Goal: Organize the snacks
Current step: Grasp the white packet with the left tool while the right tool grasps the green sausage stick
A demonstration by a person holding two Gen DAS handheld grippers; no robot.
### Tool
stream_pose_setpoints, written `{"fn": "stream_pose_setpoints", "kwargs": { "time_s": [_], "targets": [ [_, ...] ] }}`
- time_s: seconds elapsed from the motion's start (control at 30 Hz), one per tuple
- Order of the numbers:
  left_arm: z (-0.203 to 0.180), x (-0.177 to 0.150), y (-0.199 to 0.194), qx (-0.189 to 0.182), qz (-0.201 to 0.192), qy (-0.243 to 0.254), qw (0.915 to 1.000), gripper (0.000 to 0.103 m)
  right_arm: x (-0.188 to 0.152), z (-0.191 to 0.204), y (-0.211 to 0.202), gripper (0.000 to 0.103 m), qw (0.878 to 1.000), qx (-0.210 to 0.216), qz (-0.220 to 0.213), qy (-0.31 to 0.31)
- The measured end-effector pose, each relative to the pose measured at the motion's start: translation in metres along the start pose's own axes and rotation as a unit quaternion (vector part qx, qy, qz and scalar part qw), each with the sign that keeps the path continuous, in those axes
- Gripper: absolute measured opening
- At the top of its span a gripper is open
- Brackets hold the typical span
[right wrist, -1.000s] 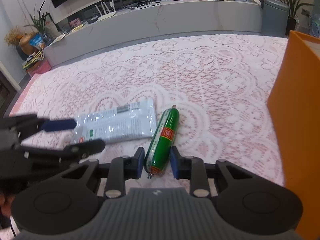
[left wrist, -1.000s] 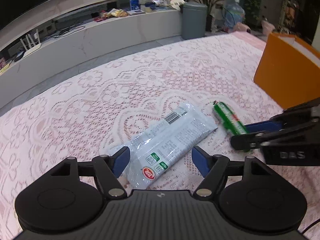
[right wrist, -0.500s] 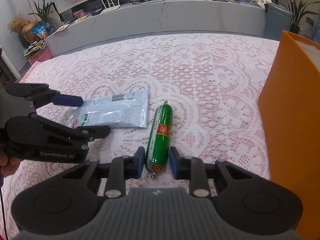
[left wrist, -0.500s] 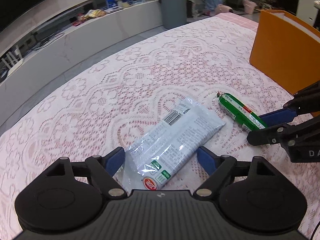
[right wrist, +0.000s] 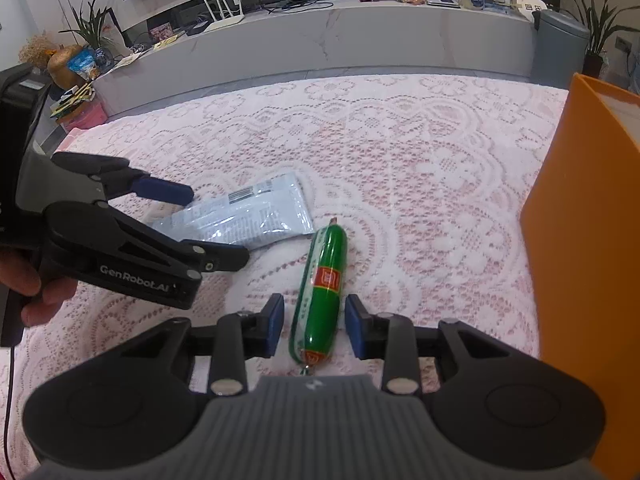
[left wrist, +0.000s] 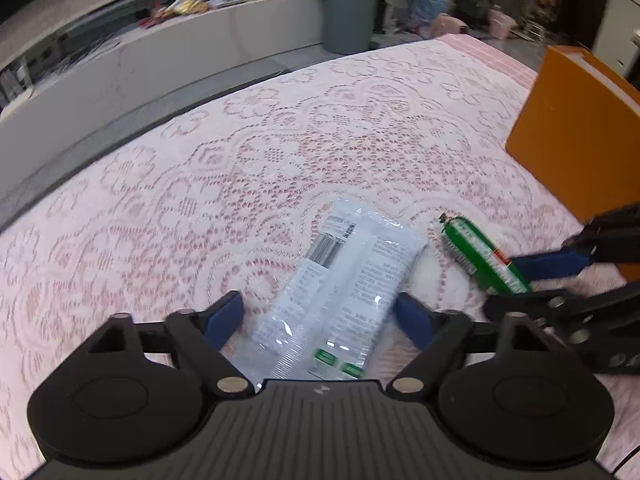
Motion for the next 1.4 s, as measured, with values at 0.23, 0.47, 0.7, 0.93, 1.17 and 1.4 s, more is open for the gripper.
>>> {"fn": "stream_pose_setpoints", "kwargs": {
  "time_s": [0.23, 0.47, 0.7, 0.93, 1.17, 1.4],
  "targets": [
    [-0.016, -0.005, -0.014, 0.031, 0.029, -0.102, 0.9939, 0.066, -0.002, -0.001, -0.003, 0.022, 1.000, -0.002, 0.001, -0.006],
    [-0.042, -0.037, -0.047, 0.026, 0.033, -0.181, 0.9827, 0.063, -0.025, 0.001, -0.026, 0.022, 0.999, 0.003, 0.015, -0.031],
    [-0.076, -0.082, -0.084, 0.031, 0.038, -0.227, 0.9727, 0.063, -0.066, 0.002, -0.062, 0.022, 0.999, 0.017, 0.031, -0.036],
    [-0.103, -0.115, -0.102, 0.030, 0.054, -0.201, 0.9777, 0.063, -0.105, 0.005, -0.091, 0.022, 0.998, 0.020, 0.043, -0.048],
    [-0.112, -0.126, -0.097, 0.034, 0.070, -0.169, 0.9826, 0.064, -0.116, 0.001, -0.093, 0.022, 0.998, 0.010, 0.049, -0.047],
    [-0.116, -0.129, -0.091, 0.005, 0.056, -0.110, 0.9924, 0.082, -0.121, -0.005, -0.088, 0.022, 0.998, 0.014, 0.052, -0.037]
  ]
}}
Point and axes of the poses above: each gripper's, at about its wrist camera, not at the fingertips, and y roughly the way its jaws point, z to its left, x to its top, the point moved 2 cm from there along y, roughly the way its jaws point, and after that the axes turned 1 degree about z, right-handed, at the moved point
